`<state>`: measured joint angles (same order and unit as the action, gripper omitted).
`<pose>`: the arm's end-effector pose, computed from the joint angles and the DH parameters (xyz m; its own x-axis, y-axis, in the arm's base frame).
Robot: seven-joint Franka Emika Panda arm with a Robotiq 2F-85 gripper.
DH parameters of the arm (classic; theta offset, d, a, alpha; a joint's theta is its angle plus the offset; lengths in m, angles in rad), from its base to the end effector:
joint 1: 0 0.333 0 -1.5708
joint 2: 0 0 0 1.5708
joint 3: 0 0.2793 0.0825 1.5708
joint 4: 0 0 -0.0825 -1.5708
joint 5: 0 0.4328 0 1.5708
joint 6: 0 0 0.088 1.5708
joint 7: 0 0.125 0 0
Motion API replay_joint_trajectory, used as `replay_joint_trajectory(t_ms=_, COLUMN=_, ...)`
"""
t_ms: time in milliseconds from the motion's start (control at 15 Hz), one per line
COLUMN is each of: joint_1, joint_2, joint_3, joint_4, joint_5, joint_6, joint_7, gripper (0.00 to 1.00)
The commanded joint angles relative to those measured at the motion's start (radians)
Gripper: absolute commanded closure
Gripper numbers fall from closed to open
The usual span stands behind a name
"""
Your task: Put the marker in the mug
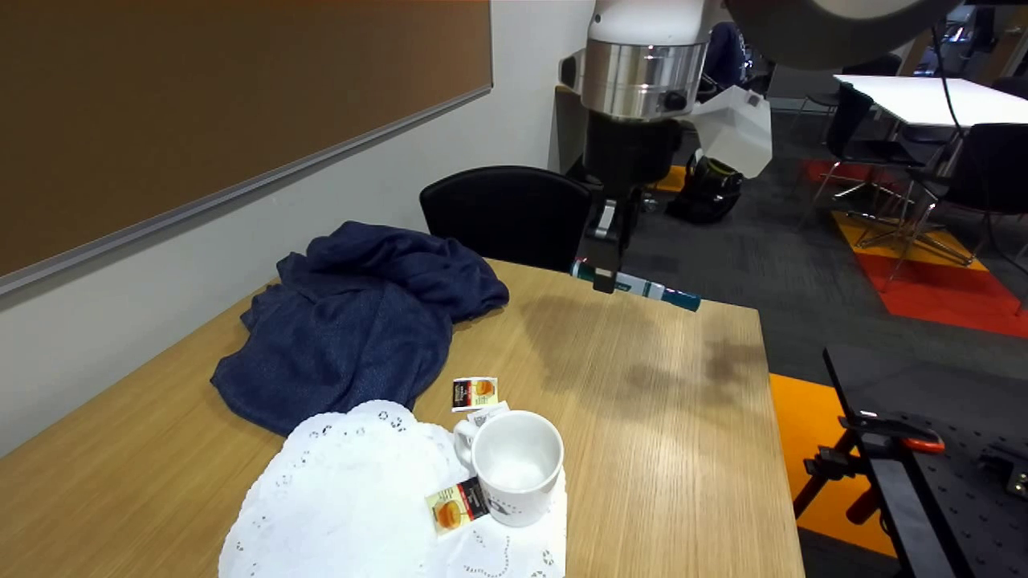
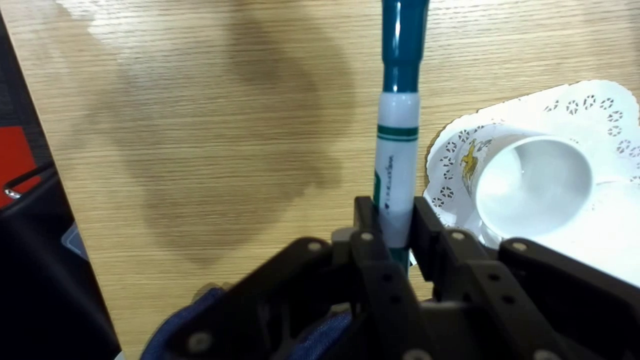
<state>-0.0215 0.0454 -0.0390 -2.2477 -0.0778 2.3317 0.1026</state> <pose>0.5660 -0.0367 0.2626 0.9931 -0.1089 0.0429 -0.1112 -0.9922 0.0560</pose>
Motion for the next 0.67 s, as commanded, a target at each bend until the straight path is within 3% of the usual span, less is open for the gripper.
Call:
replay_joint_trajectory(t_ms=0, joint_1=-0.006, joint_2=0.001, joint_3=0.003, joint_4=-0.005, joint_5=0.061, joint_6=0.050, joint_7=-0.048, gripper=0.95)
replay_joint_trajectory(t_ms=267, joint_1=-0.012, joint_2=0.011, joint_3=0.009, joint_4=-0.015, joint_5=0.186, joint_6=0.137, joint_7=-0.196, gripper=0.95)
replay_joint_trajectory(t_ms=600, joint_1=-0.022, joint_2=0.029, joint_3=0.031, joint_4=-0.034, joint_5=0.430, joint_6=0.284, joint_7=-0.507, gripper=0.95)
